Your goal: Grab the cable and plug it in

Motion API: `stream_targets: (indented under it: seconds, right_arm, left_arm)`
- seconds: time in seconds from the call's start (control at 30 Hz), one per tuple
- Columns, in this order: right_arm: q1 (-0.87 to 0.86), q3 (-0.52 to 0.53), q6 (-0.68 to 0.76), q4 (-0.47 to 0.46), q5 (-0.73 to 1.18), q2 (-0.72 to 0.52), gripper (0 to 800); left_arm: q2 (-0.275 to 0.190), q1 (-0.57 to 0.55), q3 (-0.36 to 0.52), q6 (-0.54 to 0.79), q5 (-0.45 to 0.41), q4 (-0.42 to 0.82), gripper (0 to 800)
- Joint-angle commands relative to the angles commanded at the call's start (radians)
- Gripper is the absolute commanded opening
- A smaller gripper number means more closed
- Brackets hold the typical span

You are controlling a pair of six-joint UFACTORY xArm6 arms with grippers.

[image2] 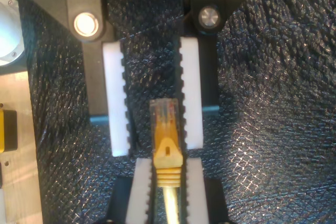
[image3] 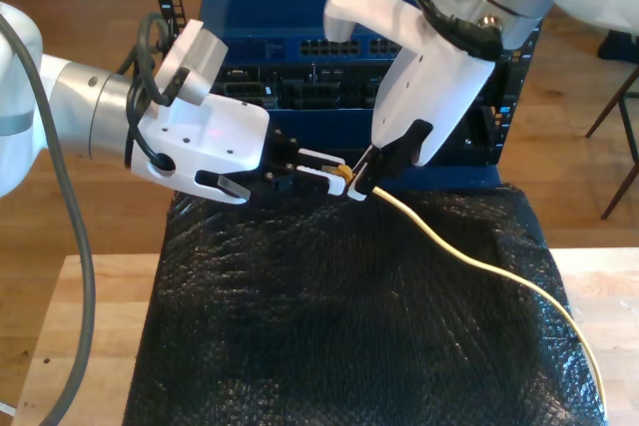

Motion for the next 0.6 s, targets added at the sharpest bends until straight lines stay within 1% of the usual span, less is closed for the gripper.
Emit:
stream_targets:
  seconds: [0.13, 0.23, 0.3, 0.37, 0.4, 0.5, 0.53, 0.57, 0.6]
  right_arm:
    - [0.0, 0.0, 0.0, 0.0, 0.0, -0.002, 9]
    - [0.0, 0.0, -0.002, 0.002, 0.0, -0.003, 10]
    - [0.0, 0.0, -0.002, 0.0, 0.0, -0.003, 14]
    - [0.0, 0.002, -0.002, 0.002, 0.0, -0.003, 38]
    - [-0.002, 0.002, -0.002, 0.002, 0.002, -0.003, 62]
    - [-0.002, 0.003, -0.002, 0.003, 0.003, -0.005, 214]
    - [-0.002, 0.005, -0.005, 0.003, 0.006, -0.005, 284]
    - [-0.002, 0.005, -0.006, 0.003, 0.009, -0.006, 376]
    - [-0.003, 0.006, -0.008, 0.005, 0.009, -0.009, 426]
  left_arm:
    - [0.0, 0.0, 0.005, 0.0, -0.003, 0.0, 137]
    - [-0.002, 0.0, 0.005, 0.0, -0.005, 0.002, 38]
    - [-0.005, 0.002, 0.006, 0.0, -0.014, 0.002, 29]
    - [-0.005, 0.002, 0.006, 0.0, -0.015, 0.002, 5]
    - [-0.005, 0.003, 0.006, -0.002, -0.015, 0.002, 5]
    - [-0.005, 0.005, 0.005, -0.006, -0.017, 0.0, 5]
    - [-0.005, 0.005, 0.005, -0.008, -0.018, 0.0, 3]
    - [-0.003, 0.006, 0.005, -0.009, -0.02, 0.0, 3]
    - [-0.003, 0.008, 0.003, -0.011, -0.02, -0.002, 3]
